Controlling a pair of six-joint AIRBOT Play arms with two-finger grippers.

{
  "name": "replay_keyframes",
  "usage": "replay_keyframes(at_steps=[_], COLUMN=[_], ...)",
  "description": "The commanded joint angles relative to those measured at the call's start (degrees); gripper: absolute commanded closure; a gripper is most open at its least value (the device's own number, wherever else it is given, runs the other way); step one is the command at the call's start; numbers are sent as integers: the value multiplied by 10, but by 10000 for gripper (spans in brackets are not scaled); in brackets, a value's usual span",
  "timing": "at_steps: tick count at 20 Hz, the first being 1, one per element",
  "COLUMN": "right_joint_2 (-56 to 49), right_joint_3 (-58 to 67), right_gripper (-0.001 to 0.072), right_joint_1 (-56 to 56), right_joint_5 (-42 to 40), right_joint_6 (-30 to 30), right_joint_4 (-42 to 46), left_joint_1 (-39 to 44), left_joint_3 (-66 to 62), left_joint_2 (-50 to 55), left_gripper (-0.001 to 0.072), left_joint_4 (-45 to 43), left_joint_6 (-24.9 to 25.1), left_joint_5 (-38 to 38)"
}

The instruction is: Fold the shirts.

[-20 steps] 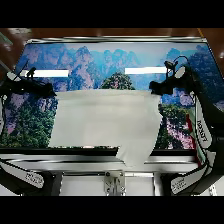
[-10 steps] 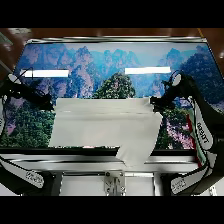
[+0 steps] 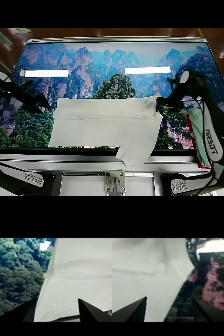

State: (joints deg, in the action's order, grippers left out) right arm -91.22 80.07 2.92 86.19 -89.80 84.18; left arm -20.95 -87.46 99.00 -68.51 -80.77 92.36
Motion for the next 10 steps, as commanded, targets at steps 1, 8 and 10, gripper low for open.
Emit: replay_keyframes(at_steps=[1, 8, 10], right_joint_2=[74, 234, 246], right_joint_3=[-40, -287, -292], right_gripper=[27, 28, 28], right_joint_1=[49, 141, 140], right_joint_5=[88, 7, -8], right_joint_6=[38, 63, 63], right_joint_4=[47, -72, -91], left_joint_1=[-72, -245, -244], left_joint_3=[71, 461, 500], left_joint_2=[-80, -200, -200], left_gripper=[97, 94, 94], left_joint_4=[-1, 73, 76], left_joint_6=[20, 127, 135], left_joint_5=[38, -102, -143])
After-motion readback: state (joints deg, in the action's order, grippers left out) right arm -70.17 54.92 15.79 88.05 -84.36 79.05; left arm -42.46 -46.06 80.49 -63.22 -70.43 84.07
